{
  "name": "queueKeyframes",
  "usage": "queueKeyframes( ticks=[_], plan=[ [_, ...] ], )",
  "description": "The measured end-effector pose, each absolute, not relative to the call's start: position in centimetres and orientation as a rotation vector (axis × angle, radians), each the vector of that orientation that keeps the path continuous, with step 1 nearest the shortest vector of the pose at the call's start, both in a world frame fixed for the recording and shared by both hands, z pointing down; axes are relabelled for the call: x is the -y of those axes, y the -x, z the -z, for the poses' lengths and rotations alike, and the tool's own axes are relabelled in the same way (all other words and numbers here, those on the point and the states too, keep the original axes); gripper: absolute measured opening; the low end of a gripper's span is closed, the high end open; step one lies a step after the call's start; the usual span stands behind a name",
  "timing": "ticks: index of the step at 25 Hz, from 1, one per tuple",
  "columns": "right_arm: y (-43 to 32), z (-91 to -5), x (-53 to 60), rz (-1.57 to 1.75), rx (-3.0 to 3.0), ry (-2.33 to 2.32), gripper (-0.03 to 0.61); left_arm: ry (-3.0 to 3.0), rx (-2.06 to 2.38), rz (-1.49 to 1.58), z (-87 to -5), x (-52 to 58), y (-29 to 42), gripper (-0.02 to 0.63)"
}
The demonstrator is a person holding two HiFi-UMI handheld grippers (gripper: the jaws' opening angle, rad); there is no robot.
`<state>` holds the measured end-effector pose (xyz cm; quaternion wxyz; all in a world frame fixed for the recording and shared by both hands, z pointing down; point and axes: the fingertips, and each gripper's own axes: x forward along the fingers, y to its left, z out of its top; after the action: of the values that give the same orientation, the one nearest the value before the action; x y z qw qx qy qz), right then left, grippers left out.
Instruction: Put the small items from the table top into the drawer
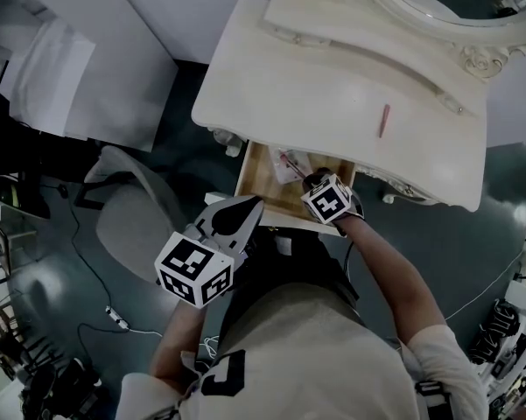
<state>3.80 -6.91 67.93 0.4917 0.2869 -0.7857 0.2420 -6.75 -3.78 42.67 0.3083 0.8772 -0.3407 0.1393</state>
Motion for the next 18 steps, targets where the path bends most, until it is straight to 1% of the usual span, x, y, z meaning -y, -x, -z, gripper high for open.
queueKeyframes(
  ticks=[18],
  plan=[
    [-3.1, -69.2, 6.0, -0.426, 1.884, -0.644, 0.049, -2.321, 0.895, -0.369, -42.9, 2.9, 8.2, 0.055]
  ],
)
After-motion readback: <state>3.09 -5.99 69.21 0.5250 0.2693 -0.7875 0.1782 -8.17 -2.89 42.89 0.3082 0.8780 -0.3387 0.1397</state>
